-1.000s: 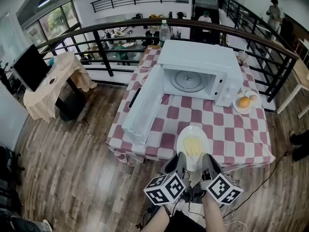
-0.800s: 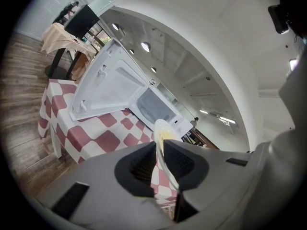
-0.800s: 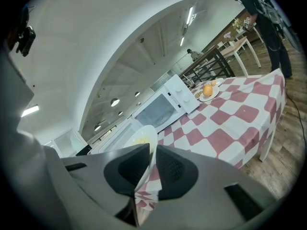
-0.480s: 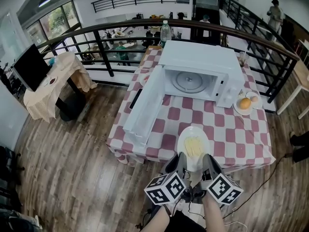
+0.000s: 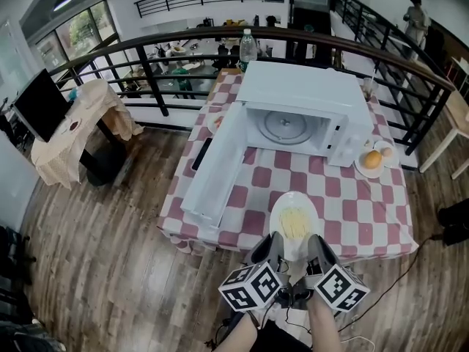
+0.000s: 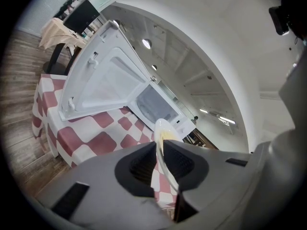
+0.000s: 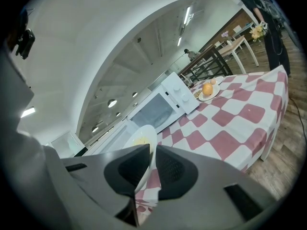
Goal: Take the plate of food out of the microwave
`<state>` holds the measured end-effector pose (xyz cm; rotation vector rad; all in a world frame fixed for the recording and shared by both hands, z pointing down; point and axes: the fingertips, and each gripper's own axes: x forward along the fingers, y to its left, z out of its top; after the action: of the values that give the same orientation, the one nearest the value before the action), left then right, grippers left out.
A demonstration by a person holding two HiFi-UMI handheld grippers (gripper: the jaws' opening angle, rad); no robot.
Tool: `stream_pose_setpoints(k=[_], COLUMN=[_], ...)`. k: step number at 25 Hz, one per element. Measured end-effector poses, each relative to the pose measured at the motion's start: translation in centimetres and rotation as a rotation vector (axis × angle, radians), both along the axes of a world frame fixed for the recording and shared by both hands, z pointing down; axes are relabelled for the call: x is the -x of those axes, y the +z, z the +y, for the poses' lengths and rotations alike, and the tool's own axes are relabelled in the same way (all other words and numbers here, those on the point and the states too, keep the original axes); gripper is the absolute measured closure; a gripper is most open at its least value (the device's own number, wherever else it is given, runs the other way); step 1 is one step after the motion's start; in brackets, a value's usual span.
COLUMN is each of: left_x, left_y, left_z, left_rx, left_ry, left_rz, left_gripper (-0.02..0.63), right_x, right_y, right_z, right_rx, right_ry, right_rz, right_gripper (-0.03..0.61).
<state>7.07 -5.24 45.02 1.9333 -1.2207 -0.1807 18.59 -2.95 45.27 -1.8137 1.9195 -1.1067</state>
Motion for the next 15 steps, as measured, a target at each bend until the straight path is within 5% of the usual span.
stream_pose_setpoints(k=[15], left_x=[-1.1], left_y=[1.4], left_z=[-6.1], left_rx=[0.03], left_ry=[0.025], left_rz=[-0.009], left_gripper=[0.552], right_x=[-0.7], right_y=[1.5], right_z=[-5.7], right_rx=[0.034], right_ry=[0.021], right_rz=[-0.035], right_gripper=[0.537])
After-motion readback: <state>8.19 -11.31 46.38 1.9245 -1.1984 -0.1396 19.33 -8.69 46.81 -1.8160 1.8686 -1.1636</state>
